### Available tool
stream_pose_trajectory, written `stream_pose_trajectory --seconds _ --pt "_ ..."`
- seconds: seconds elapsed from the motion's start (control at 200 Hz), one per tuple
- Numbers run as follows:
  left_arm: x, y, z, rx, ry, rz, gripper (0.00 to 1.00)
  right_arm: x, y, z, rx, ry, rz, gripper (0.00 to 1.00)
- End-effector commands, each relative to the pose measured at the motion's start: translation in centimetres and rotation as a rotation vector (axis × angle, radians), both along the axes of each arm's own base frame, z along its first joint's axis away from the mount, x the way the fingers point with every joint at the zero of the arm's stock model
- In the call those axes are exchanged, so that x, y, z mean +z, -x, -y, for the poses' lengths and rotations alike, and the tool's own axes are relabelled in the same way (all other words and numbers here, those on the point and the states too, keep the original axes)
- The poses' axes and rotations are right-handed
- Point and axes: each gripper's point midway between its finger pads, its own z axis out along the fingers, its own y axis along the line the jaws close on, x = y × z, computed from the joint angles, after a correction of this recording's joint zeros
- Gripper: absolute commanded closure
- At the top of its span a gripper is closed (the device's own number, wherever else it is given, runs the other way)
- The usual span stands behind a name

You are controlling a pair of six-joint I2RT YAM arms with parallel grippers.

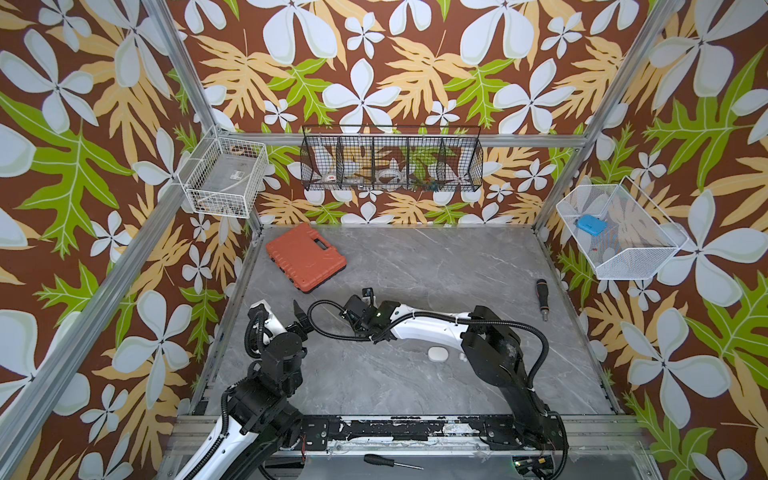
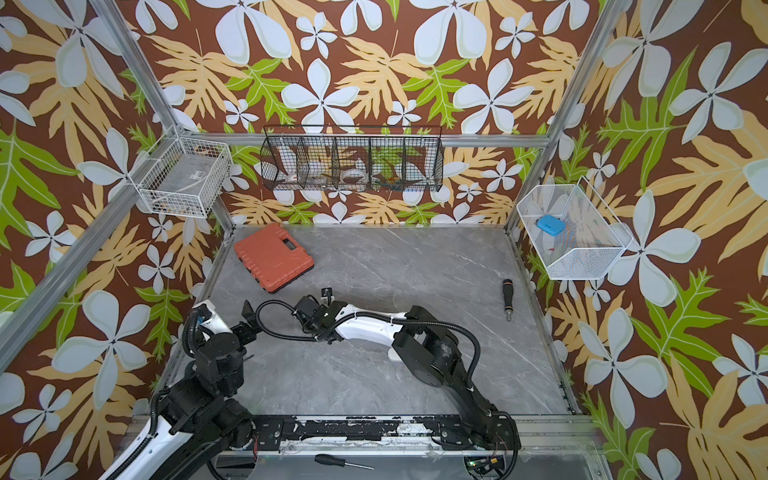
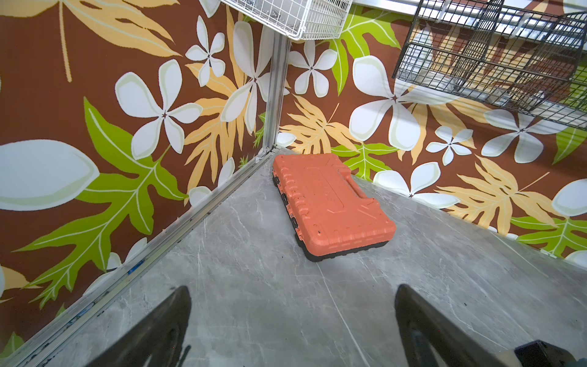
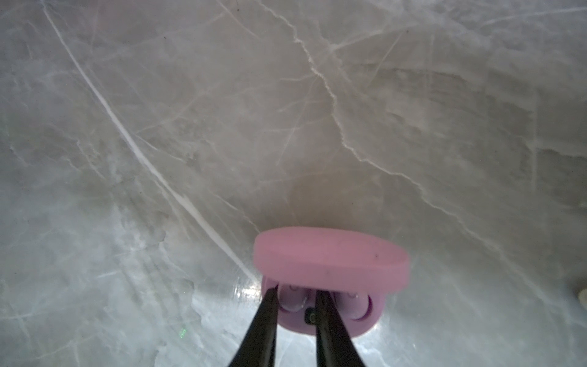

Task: Insert the wireless bluetooth earbuds into the charging case
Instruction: 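Lower the held pink earbud into the empty slot of the pink case, then open the right gripper and raise it away from the case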

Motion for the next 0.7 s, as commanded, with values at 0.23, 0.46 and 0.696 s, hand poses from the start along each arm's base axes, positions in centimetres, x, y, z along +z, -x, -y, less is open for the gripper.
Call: stream_pose_trajectory --seconds 0.23,0.46,0.696 --pt "0.4 -0.1 0.0 0.003 0.008 0.019 0.0 0.9 0.2 0.2 -0.016 -0.02 -0.005 0.75" --pt "0.4 -0.1 0.1 -0.002 0.01 0.017 0.0 2.3 0.4 -0.2 -0.01 -0.061 -0.005 0.7" --pt "0.1 -0.4 0.6 -0.026 0.004 0.003 0.0 4.8 0.8 -0.7 -0.002 -0.142 0.006 0.61"
